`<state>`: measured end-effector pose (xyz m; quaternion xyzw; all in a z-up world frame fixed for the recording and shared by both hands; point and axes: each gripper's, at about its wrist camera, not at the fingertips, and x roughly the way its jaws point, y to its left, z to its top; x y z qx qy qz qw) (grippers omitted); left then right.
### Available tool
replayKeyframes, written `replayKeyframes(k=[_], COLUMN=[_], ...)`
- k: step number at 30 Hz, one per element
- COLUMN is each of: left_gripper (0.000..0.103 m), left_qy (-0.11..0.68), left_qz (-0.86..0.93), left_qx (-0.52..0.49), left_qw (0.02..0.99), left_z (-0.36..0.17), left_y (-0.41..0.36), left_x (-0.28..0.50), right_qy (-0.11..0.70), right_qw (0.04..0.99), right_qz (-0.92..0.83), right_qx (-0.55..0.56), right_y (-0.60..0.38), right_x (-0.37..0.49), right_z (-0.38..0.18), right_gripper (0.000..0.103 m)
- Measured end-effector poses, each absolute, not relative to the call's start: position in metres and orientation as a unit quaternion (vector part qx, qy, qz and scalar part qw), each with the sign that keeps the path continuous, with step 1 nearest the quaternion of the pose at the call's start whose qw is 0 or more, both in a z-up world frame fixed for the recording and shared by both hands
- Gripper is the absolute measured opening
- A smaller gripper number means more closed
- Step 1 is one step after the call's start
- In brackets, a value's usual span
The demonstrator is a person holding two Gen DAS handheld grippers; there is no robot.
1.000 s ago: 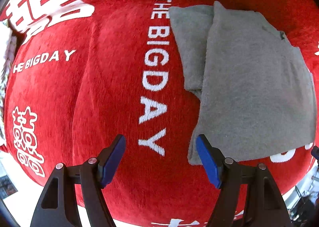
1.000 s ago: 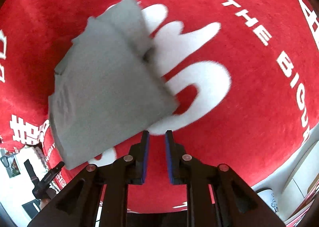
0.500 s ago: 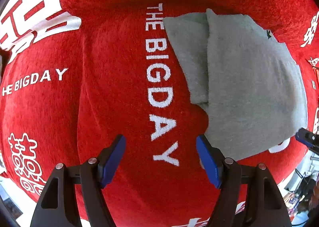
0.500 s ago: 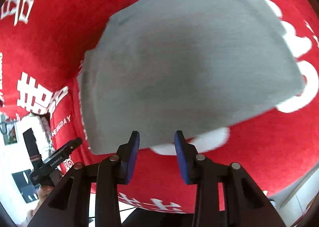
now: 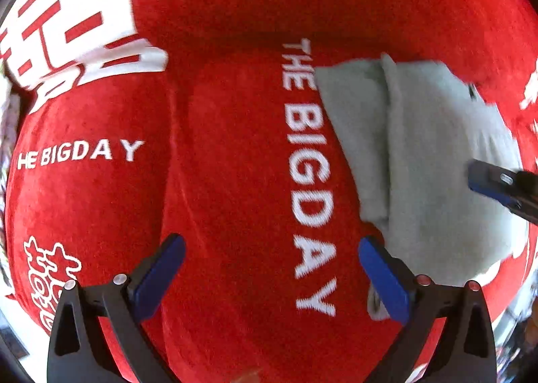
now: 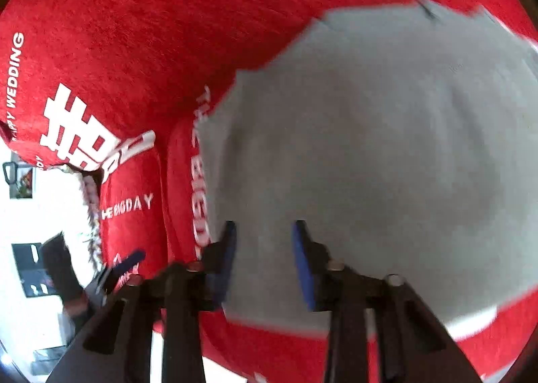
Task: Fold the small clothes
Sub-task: 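Grasp the folded sweater edge with the right gripper and lift it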
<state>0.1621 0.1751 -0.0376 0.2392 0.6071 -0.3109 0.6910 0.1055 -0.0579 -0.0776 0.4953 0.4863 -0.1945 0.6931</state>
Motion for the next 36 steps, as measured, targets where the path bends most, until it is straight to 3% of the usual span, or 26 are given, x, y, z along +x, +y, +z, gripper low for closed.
replayKeyframes(k=[1, 10, 20, 23, 26, 28, 30, 36], left_gripper=[0.103, 0.103, 0.103, 0.103, 0.103, 0.103, 0.103, 0.103], left_qy=[0.608, 0.639, 0.65, 0.646, 0.65, 0.651, 0.65, 0.648], left_qz=[-0.304, -0.279, -0.273, -0.281, -0.283, -0.284, -0.285, -0.29], left_qx=[0.232, 0.225, 0.201, 0.211, 0.21, 0.213, 0.217, 0.233], left_qw=[0.696, 0.681, 0.679, 0.678, 0.674, 0.672, 0.67, 0.665], left_z=[-0.038, -0.067, -0.071, -0.07, -0.072, -0.073, -0.075, -0.076], left_y=[0.177, 0.186, 0.176, 0.166, 0.157, 0.151, 0.15, 0.137], left_x=[0.165, 0.186, 0.204, 0.202, 0.198, 0.196, 0.192, 0.179], right_qy=[0.485, 0.526, 0.551, 0.536, 0.52, 0.508, 0.492, 0.45], right_qw=[0.695, 0.692, 0.704, 0.69, 0.669, 0.657, 0.643, 0.601], right_qz=[-0.194, -0.177, -0.099, -0.109, -0.127, -0.139, -0.15, -0.173], right_qx=[0.494, 0.461, 0.437, 0.474, 0.516, 0.539, 0.568, 0.638], right_y=[-0.061, -0.059, -0.036, -0.037, -0.036, -0.034, -0.031, -0.018], right_x=[0.118, 0.191, 0.176, 0.146, 0.109, 0.082, 0.054, -0.003], right_z=[-0.082, -0.121, -0.1, -0.093, -0.09, -0.089, -0.09, -0.099], right_gripper=[0.015, 0.015, 0.018, 0.018, 0.029, 0.045, 0.05, 0.051])
